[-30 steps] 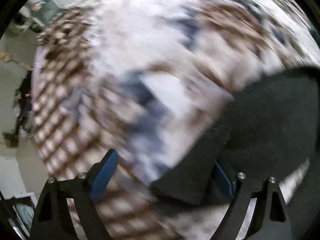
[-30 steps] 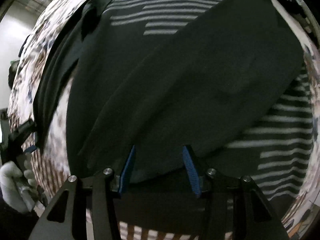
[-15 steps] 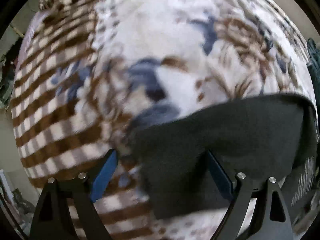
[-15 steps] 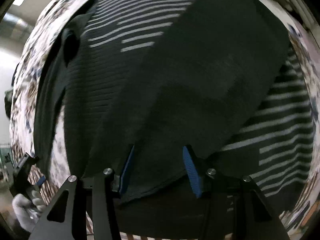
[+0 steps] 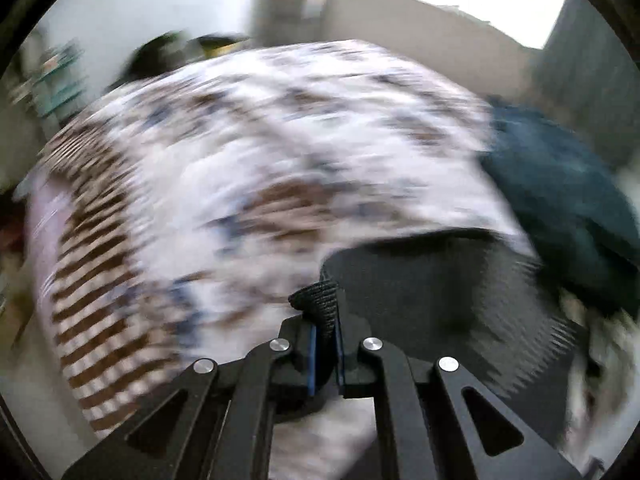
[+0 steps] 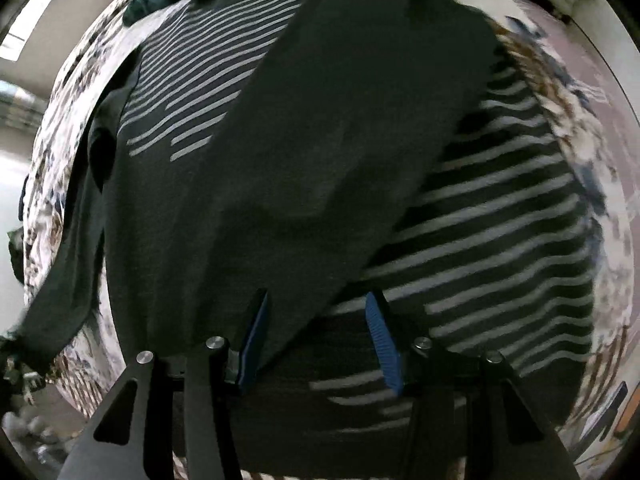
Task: Fold small clothes
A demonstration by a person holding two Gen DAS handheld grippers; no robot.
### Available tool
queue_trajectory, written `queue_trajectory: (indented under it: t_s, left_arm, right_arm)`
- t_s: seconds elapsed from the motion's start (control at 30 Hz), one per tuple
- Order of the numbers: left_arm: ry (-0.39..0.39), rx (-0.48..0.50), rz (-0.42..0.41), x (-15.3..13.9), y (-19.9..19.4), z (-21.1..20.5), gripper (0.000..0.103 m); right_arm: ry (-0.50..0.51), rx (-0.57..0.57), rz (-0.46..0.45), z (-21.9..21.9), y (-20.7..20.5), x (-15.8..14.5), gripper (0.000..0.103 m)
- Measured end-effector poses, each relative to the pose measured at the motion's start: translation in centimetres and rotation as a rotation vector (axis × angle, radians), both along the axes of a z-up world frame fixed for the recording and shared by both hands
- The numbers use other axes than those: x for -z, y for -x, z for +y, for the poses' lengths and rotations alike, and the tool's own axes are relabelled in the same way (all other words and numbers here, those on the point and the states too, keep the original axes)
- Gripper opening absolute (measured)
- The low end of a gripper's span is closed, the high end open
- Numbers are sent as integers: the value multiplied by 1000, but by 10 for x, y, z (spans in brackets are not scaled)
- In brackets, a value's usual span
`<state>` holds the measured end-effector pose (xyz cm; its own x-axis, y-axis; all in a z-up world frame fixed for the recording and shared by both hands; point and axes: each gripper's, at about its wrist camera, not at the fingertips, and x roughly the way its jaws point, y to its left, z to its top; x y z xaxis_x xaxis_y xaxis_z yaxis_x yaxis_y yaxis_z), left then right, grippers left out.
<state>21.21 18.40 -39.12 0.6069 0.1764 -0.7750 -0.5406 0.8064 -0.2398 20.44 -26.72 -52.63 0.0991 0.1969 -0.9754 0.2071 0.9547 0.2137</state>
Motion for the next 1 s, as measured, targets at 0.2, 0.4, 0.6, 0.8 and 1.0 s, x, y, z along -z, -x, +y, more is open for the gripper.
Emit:
queue_trajectory:
  t_s: [0.2, 0.4, 0.6, 0.8, 1.0]
  left_arm:
    - [40, 504, -97, -52, -23, -182, 4]
    - [16, 957, 60, 7, 10, -360, 5]
    - [37, 1068, 334, 86, 23, -408, 11]
    - [71, 908, 367, 85, 15, -349, 99]
    - [-27, 676, 411, 95, -17, -259, 99]
  right_arm:
    - [13, 86, -20, -78, 26, -22, 51]
    - [64, 180, 30, -166, 65, -15, 51]
    - [19, 208, 105, -213, 91, 5, 51]
    - [-38, 227, 75, -233, 96, -7, 54]
    - [-209, 198, 9, -217, 70, -8, 56]
